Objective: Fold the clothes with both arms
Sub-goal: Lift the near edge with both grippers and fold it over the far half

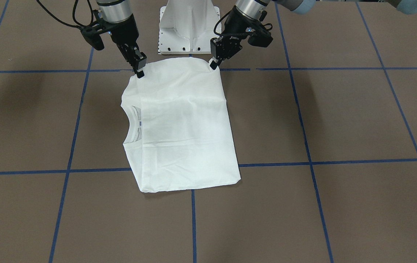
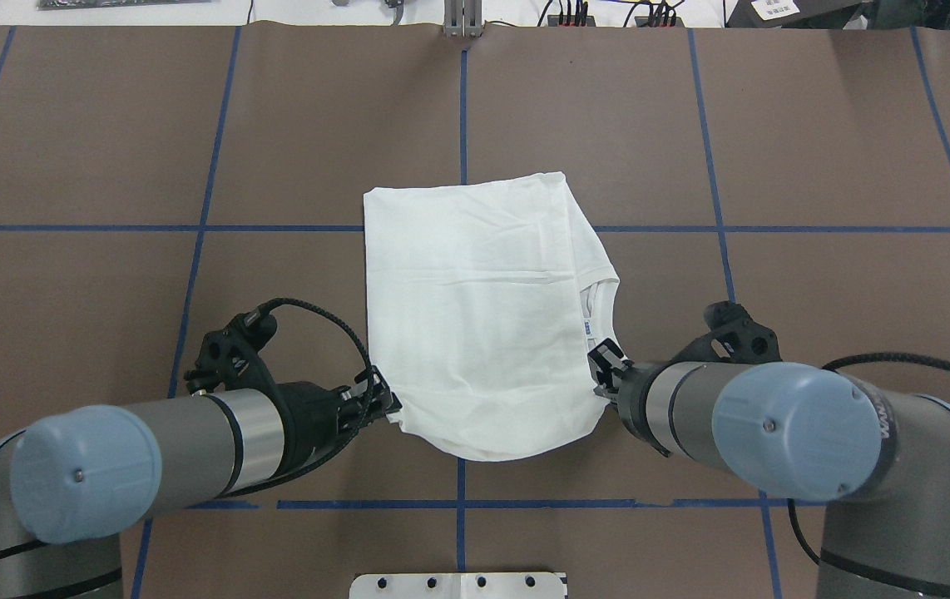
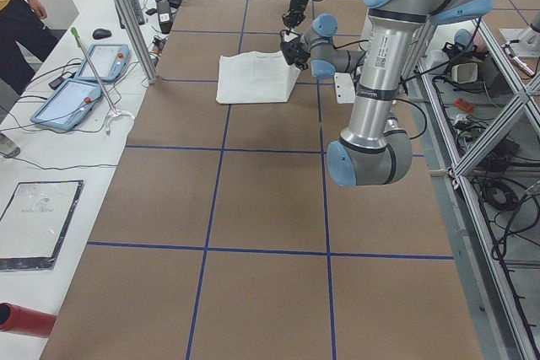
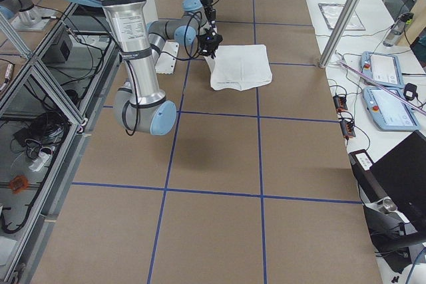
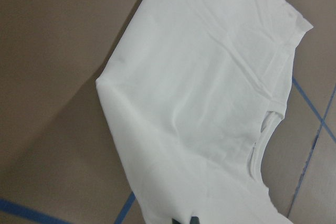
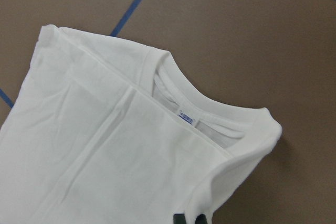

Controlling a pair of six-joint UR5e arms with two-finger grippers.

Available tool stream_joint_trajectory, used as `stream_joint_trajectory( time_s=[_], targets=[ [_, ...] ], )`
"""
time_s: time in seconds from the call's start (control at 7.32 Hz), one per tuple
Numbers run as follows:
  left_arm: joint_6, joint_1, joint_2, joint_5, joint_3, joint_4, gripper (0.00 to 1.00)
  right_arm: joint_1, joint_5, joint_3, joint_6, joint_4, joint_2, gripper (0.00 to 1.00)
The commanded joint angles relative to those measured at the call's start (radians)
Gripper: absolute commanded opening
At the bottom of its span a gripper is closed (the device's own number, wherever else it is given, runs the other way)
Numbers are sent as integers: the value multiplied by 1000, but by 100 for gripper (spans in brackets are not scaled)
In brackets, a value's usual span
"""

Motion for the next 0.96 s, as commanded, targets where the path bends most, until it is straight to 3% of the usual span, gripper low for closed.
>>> stream_joint_trajectory(
  time_s=[0.0, 0.41, 0.82],
  targets=[
    [88, -130, -81, -35, 149, -4, 0, 146, 114, -140, -125, 2, 105, 0],
    [107, -194, -124, -61, 298, -118, 0, 220, 149, -358, -165, 135, 203, 0],
    [136, -226, -155, -61, 384, -149, 0, 269, 187, -513, -255, 157, 286, 0]
  ],
)
